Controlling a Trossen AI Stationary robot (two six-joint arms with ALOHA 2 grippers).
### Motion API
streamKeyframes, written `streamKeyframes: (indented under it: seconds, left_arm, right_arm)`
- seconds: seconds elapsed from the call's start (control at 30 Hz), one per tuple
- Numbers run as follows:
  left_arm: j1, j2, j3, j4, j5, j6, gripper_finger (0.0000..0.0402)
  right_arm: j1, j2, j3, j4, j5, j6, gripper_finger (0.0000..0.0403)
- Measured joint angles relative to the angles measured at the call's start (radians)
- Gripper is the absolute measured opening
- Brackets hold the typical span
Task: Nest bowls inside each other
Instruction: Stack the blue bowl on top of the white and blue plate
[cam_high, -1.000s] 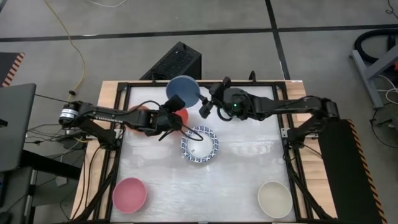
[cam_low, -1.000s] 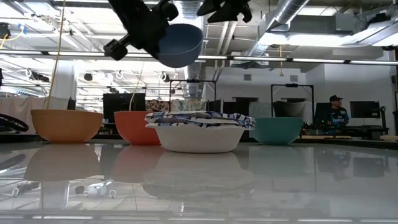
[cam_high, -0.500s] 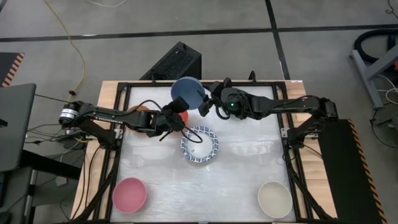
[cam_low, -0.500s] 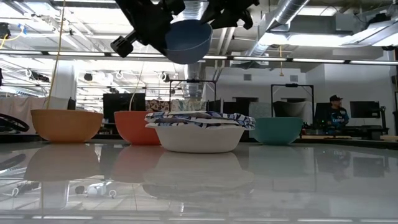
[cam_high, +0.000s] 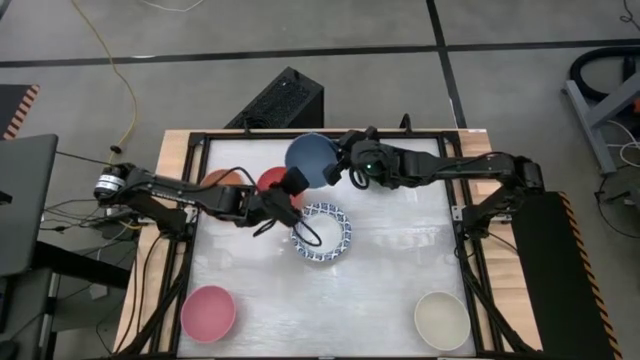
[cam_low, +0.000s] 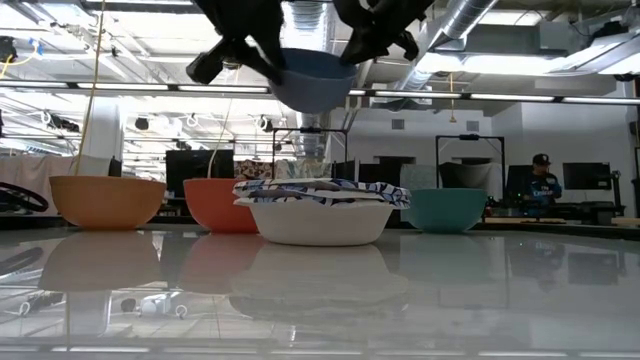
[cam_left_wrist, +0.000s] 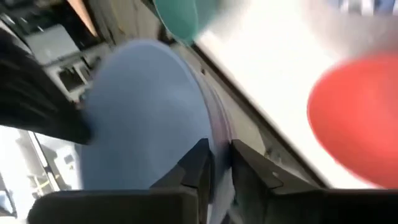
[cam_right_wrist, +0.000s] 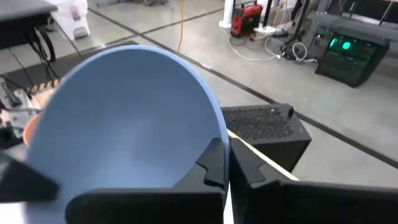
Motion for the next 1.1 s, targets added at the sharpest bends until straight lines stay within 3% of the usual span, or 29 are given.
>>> streamKeyframes:
  seconds: [0.27, 0.4, 0.5, 0.77, 1.0, 1.1]
  left_arm:
    - [-0.021, -0.034, 0.000, 0.027, 0.091, -0.071, 0.0137]
    - [-0.047, -0.055, 0.000, 0.032, 0.039, -0.160, 0.0176]
    - [-0.072, -0.117, 0.000, 0.032, 0.063, -0.266, 0.0195]
    - [-0.086, -0.373, 0.003, 0.038, 0.083, -0.567, 0.0201]
    - [-0.080, -0.509, 0.003, -0.002, 0.090, -0.930, 0.0201]
    - [-0.064, -0.546, 0.003, -0.025, 0.128, -1.074, 0.0201]
  right_arm:
    - [0.000, 0.001, -0.001, -0.030, -0.021, 0.019, 0.0008]
    - [0.001, 0.002, -0.001, -0.042, -0.025, 0.027, 0.0008]
    - [-0.002, -0.003, -0.001, -0.092, -0.068, 0.069, 0.0007]
    - [-0.035, 0.002, -0.003, -0.226, -0.297, 0.126, 0.0007]
    - [-0.032, 0.004, -0.002, -0.285, -0.470, 0.156, 0.0006]
    - [-0.029, 0.004, -0.001, -0.330, -0.481, 0.170, 0.0006]
